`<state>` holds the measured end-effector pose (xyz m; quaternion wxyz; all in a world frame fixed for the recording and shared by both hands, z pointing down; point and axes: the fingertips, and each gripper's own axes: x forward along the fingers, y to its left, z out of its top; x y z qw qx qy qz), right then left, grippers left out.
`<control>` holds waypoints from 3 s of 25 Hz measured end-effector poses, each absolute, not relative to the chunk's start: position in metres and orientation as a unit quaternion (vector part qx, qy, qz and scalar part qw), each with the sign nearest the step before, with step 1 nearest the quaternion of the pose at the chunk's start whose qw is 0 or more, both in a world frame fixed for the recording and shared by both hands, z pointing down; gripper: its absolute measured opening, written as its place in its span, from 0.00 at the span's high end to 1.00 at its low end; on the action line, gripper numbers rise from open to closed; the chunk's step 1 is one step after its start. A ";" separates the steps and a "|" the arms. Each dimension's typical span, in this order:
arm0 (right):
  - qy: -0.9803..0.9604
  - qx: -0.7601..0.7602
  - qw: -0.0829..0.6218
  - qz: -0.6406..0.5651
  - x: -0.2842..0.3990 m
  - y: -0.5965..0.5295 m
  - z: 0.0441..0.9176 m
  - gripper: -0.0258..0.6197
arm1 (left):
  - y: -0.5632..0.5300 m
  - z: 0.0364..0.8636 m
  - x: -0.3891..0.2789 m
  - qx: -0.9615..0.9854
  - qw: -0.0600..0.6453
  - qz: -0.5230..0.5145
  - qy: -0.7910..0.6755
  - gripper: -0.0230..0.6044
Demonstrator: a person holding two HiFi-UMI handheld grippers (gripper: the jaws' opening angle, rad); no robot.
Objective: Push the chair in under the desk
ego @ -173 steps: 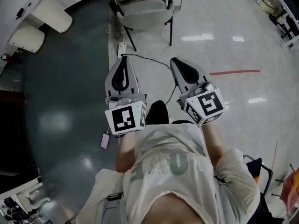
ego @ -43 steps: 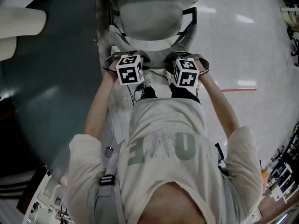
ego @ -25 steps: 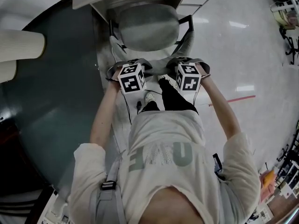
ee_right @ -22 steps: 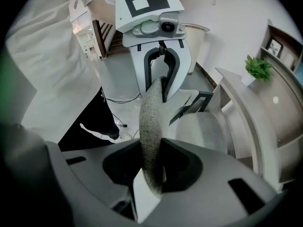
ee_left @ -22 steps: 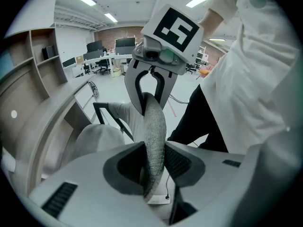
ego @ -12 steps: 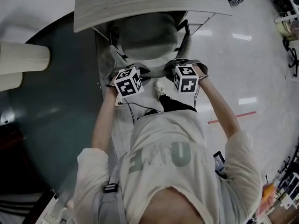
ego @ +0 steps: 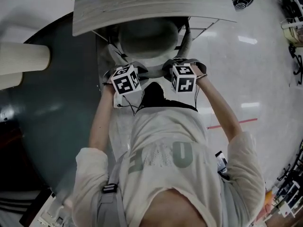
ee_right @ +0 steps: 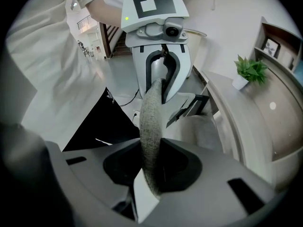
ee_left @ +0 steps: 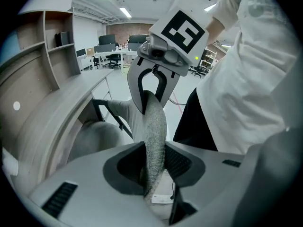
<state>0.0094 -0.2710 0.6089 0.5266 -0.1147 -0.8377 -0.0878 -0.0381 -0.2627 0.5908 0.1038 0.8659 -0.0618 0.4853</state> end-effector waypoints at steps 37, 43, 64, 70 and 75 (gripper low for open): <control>-0.833 -0.090 0.544 -0.030 -0.030 -0.313 0.637 0.78 | -0.307 0.618 -0.080 0.863 0.092 0.495 -0.050 0.75; -0.841 -0.063 0.538 0.003 -0.031 -0.314 0.632 0.75 | -0.308 0.612 -0.085 0.860 0.089 0.498 -0.063 0.75; -0.905 0.281 0.318 -0.002 -0.044 -0.498 0.393 0.93 | -0.469 0.398 -0.137 0.860 0.032 0.292 -0.417 0.94; -0.909 0.396 0.131 -0.012 -0.046 -0.495 0.291 0.93 | -0.469 0.296 -0.138 0.826 0.024 0.097 -0.554 0.94; -0.899 0.436 0.030 -0.036 -0.042 -0.468 0.247 0.93 | -0.446 0.255 -0.143 0.795 0.010 -0.021 -0.606 0.94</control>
